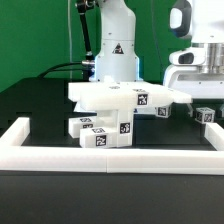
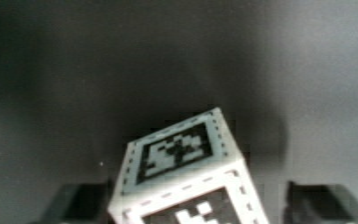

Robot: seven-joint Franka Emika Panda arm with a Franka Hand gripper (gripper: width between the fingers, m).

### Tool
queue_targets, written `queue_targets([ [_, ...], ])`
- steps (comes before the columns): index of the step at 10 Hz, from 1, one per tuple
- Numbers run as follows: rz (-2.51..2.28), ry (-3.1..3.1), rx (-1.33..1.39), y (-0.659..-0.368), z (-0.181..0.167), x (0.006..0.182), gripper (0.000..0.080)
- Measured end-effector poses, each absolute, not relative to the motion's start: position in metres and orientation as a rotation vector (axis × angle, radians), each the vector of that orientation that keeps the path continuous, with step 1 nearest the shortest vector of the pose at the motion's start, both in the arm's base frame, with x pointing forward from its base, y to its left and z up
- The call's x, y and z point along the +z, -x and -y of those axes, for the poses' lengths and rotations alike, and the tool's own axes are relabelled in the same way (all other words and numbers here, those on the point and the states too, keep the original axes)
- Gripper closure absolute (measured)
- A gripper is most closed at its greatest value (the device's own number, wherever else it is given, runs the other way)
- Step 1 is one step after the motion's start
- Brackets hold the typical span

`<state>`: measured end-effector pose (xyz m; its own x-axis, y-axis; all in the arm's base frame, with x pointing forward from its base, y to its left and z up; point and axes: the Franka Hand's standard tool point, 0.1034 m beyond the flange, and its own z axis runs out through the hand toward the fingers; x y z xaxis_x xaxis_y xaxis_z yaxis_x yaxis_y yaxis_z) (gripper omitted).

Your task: Assemble chair

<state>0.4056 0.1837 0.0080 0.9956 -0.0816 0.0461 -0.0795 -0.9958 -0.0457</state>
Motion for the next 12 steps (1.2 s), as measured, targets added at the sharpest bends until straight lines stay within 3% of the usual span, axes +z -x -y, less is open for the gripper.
queue_targets([
  [1, -0.125, 3.094, -0.074, -0.406, -0.184, 0.008, 0.0404],
  [2, -0.125, 3.094, -0.074, -0.406, -0.184, 0.008, 0.0512],
  [7, -0.115, 3.097, -0.058, -0.406, -0.182, 0.010, 0.0511],
  [12, -0.169, 3.063, -0.024, -0.420, -0.174, 0.071, 0.0511],
])
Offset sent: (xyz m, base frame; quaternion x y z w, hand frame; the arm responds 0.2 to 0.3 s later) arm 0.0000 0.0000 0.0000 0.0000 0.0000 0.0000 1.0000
